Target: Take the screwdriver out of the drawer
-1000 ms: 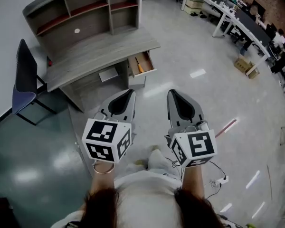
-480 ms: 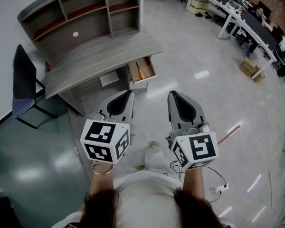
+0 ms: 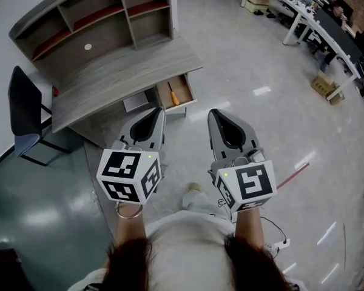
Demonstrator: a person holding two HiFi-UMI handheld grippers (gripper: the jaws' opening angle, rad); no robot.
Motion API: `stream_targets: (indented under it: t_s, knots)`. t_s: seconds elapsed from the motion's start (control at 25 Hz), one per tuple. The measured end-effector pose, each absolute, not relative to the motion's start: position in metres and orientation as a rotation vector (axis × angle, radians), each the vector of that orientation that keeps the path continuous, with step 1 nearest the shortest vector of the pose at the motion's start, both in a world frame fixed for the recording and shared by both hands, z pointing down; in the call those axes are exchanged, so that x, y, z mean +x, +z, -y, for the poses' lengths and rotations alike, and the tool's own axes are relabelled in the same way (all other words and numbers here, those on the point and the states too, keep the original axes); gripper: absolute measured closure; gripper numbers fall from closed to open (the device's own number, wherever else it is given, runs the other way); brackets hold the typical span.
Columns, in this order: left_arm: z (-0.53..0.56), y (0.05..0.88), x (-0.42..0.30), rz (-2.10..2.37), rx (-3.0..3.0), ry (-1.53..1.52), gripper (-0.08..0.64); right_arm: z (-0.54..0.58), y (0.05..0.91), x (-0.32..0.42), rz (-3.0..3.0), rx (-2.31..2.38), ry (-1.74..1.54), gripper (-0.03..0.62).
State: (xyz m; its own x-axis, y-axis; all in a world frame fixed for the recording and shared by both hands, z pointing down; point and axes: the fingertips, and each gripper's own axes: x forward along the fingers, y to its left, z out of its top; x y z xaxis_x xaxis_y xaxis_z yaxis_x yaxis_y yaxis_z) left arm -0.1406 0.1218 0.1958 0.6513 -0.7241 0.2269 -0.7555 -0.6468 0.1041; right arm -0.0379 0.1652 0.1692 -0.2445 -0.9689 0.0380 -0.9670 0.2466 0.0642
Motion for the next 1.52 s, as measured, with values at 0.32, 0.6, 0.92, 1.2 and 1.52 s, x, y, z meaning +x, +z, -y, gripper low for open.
stream_targets:
  t_s: [0.32, 0.6, 0.92, 1.2, 1.52]
  knots:
    - [-0.090, 0.198, -0.111, 1.318, 2.630, 0.227, 0.541, -0.128, 0.174, 0.010, 2.458, 1.865, -0.029, 0.566]
    - [-0.072, 0.213, -0.107, 1.365, 2.581, 0.272, 0.541, -0.106, 0.189, 0.016, 2.487, 1.811, 0.011, 0.566]
    - [-0.031, 0.224, -0.098, 1.354, 2.572, 0.285, 0.541, -0.069, 0.197, 0.020, 2.488, 1.795, 0.028, 0.566]
    - [0.025, 0.231, -0.090, 1.327, 2.564, 0.288, 0.541, -0.014, 0.198, 0.026, 2.473, 1.799, 0.024, 0.566]
    - [0.088, 0.251, -0.090, 1.291, 2.534, 0.322, 0.540, 0.050, 0.207, 0.026, 2.449, 1.810, 0.057, 0.566]
